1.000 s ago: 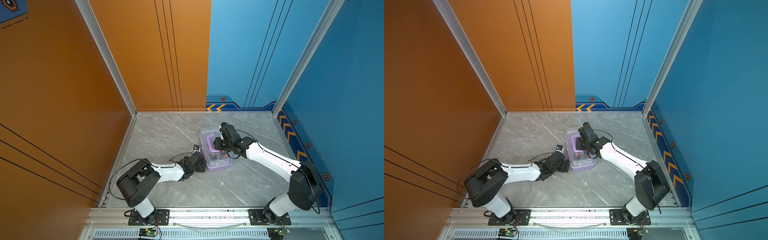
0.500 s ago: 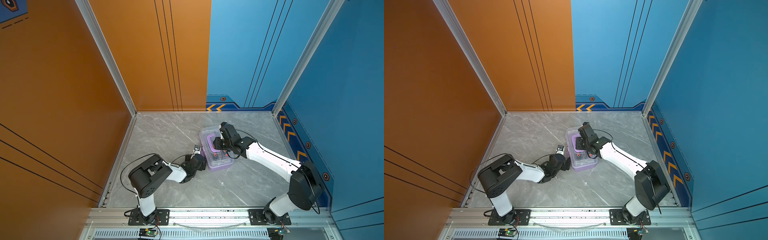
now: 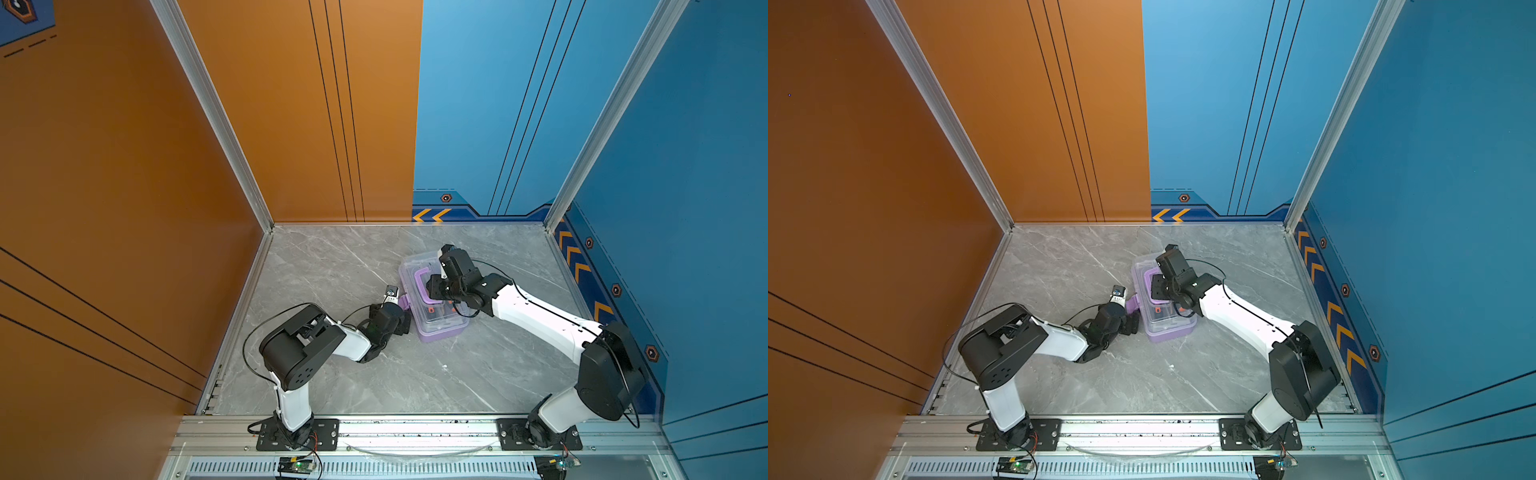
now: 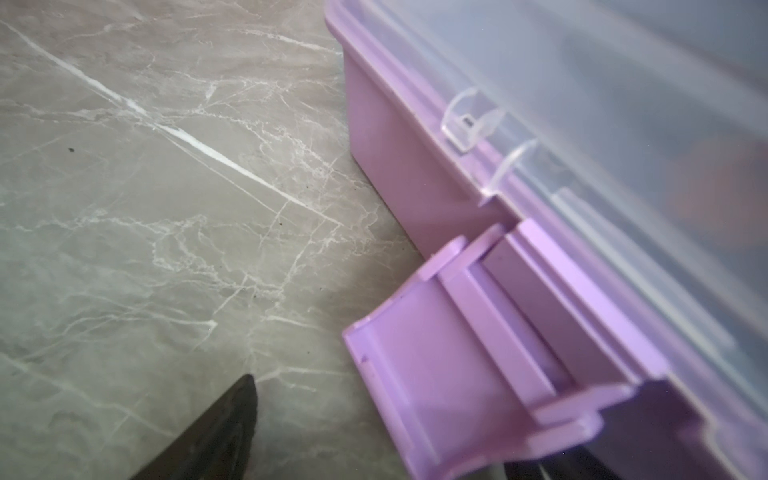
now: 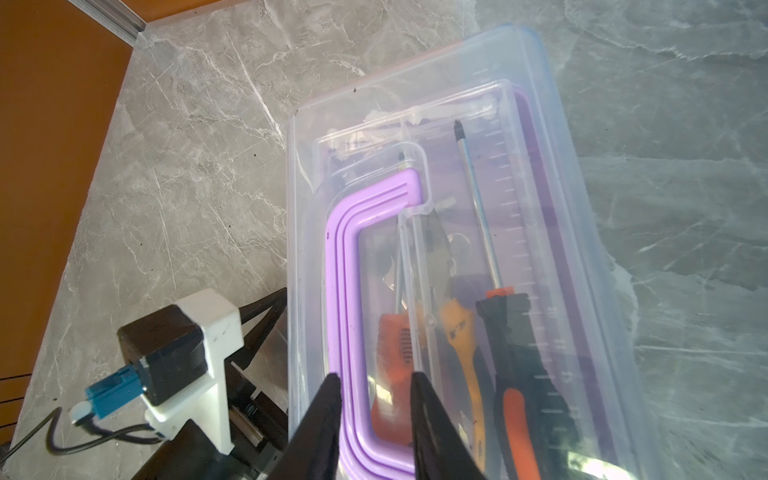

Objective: Pack the tool kit

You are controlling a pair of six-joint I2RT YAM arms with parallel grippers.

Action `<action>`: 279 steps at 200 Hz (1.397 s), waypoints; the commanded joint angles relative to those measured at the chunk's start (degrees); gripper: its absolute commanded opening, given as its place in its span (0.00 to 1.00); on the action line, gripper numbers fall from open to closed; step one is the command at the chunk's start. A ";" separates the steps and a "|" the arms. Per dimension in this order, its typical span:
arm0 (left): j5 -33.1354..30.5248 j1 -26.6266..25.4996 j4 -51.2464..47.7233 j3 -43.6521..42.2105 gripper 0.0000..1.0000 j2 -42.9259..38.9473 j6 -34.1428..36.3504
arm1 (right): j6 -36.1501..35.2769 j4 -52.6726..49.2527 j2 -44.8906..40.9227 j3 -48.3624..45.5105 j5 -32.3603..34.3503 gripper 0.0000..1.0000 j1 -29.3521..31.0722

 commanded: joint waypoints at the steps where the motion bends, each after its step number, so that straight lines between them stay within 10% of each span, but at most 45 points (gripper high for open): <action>1: 0.52 0.71 1.37 -0.89 0.88 -2.97 1.01 | 0.63 0.17 -0.57 0.57 -0.14 0.31 0.09; 279: 3.46 0.45 -5.56 -2.70 0.75 -13.61 -6.37 | 0.54 0.18 0.04 -0.91 -1.80 0.30 2.00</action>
